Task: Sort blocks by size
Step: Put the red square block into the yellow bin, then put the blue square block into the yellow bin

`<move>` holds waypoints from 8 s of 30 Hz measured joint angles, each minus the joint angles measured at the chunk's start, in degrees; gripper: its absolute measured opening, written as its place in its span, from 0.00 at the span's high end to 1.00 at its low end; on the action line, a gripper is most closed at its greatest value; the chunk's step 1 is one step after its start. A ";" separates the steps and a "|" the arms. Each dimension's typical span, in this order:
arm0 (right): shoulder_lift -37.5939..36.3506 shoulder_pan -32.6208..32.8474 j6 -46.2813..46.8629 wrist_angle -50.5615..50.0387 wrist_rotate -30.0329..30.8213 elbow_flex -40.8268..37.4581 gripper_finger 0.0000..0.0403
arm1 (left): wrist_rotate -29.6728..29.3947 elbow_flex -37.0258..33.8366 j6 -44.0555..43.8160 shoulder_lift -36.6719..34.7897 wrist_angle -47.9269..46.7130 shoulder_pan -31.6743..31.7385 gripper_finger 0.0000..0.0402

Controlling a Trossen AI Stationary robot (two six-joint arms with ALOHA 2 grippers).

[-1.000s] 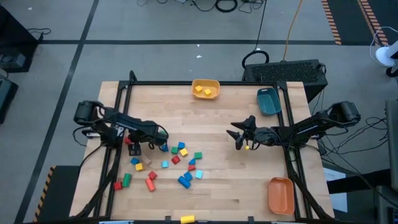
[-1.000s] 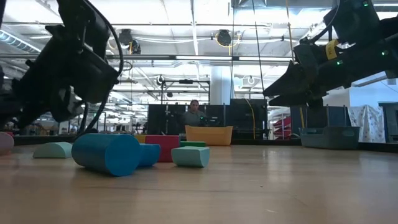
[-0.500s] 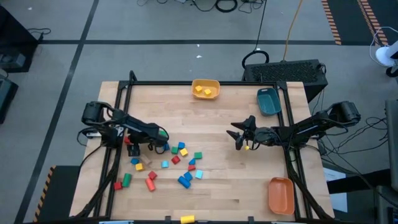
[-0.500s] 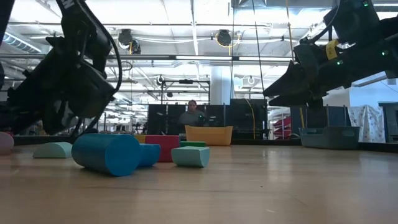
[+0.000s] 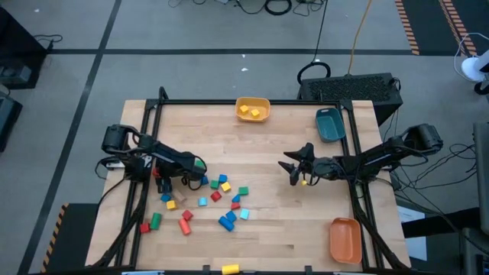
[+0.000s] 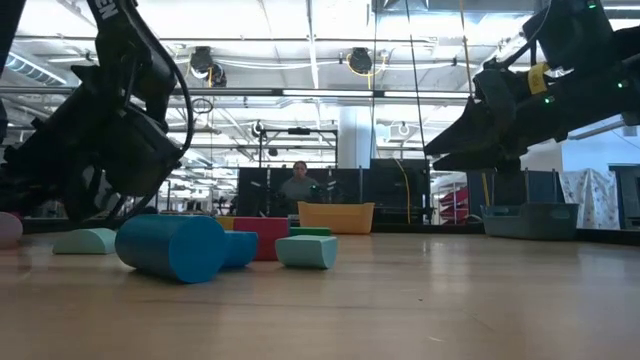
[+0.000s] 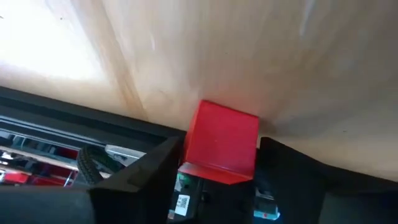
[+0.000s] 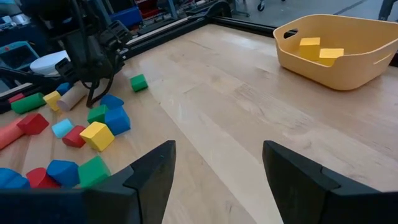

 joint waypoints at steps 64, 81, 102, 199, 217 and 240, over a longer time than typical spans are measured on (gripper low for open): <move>0.00 1.09 3.07 0.42 2.52 -0.02 0.43 | -4.19 28.45 17.09 -1.64 56.96 26.75 0.65; -0.02 1.09 4.55 0.35 2.56 -0.02 0.43 | 1.45 35.90 15.06 15.28 71.78 34.20 0.65; 0.00 1.09 4.70 -1.28 2.58 -0.02 0.43 | 0.74 38.14 20.24 6.09 54.19 29.67 0.42; -0.01 1.58 8.00 -1.40 2.57 0.00 0.43 | 5.09 12.52 24.30 -4.24 65.90 13.76 0.65; -0.02 1.59 8.13 -1.40 2.59 0.00 0.43 | 6.69 17.38 29.03 -4.26 65.79 23.55 0.65; -0.02 1.57 8.63 -1.40 4.23 0.00 0.43 | 6.62 25.40 28.61 2.74 69.05 29.80 0.65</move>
